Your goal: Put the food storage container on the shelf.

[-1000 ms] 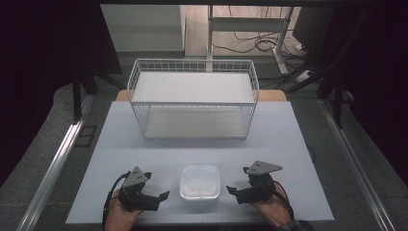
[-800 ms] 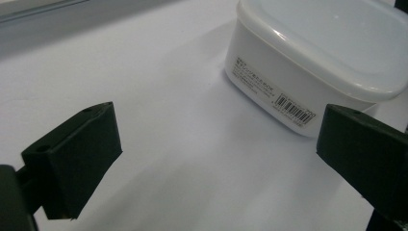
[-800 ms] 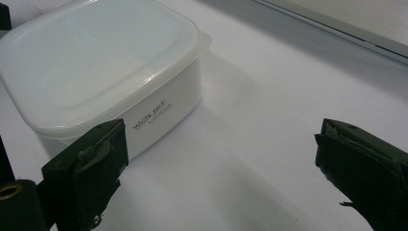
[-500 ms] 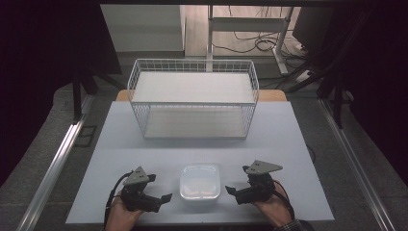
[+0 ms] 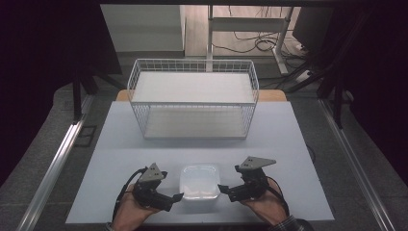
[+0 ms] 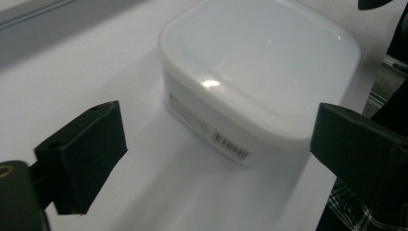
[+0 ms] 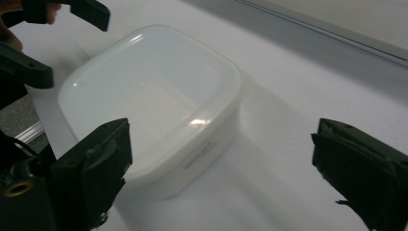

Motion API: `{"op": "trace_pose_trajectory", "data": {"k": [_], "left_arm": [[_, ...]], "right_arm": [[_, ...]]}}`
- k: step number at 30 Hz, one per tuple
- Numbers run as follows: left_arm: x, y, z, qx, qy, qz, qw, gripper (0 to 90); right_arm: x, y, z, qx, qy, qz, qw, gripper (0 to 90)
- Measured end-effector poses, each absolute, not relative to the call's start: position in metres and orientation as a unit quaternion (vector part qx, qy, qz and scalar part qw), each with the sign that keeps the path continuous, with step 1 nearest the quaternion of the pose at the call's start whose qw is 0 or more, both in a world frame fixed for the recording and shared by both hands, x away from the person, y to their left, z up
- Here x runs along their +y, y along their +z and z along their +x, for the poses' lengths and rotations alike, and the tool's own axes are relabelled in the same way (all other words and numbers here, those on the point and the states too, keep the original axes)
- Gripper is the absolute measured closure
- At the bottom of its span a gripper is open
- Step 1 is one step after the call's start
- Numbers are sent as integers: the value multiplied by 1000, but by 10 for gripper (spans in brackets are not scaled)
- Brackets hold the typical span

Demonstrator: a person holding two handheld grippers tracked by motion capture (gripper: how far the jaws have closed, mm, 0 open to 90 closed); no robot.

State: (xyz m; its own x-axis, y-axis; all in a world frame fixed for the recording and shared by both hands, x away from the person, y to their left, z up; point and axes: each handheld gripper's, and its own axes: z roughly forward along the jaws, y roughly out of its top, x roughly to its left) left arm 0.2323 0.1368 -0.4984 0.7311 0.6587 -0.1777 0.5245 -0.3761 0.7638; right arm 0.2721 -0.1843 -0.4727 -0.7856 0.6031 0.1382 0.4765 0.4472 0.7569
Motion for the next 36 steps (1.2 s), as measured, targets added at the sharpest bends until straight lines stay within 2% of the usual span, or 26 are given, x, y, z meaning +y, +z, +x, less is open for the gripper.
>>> {"op": "trace_pose_trajectory", "data": {"k": [2, 4, 10, 13, 20, 23, 27, 32, 36], "left_arm": [[135, -497, 236, 366, 75, 822, 429, 92], [135, -497, 240, 371, 63, 819, 433, 178], [134, -500, 252, 373, 27, 811, 450, 338], [133, -503, 255, 371, 9, 807, 460, 357], [134, -509, 253, 398, -44, 788, 468, 372], [134, -506, 248, 407, -42, 786, 464, 401], [139, -503, 239, 417, -52, 779, 466, 529], [142, -500, 229, 423, -49, 774, 468, 612], [145, -496, 226, 421, -26, 768, 482, 747]], "right_arm": [[-180, -472, 274, 848, 419, 317, 71, 121], [-175, -473, 276, 852, 414, 315, 61, 143], [-162, -477, 283, 859, 399, 318, 43, 211], [-157, -481, 287, 863, 385, 326, 29, 240], [-163, -484, 287, 847, 387, 361, -53, 373], [-168, -483, 285, 841, 385, 373, -75, 443], [-176, -481, 281, 831, 388, 387, -99, 561], [-180, -476, 273, 825, 392, 395, -96, 656], [-184, -473, 270, 817, 407, 400, -82, 776]]}}
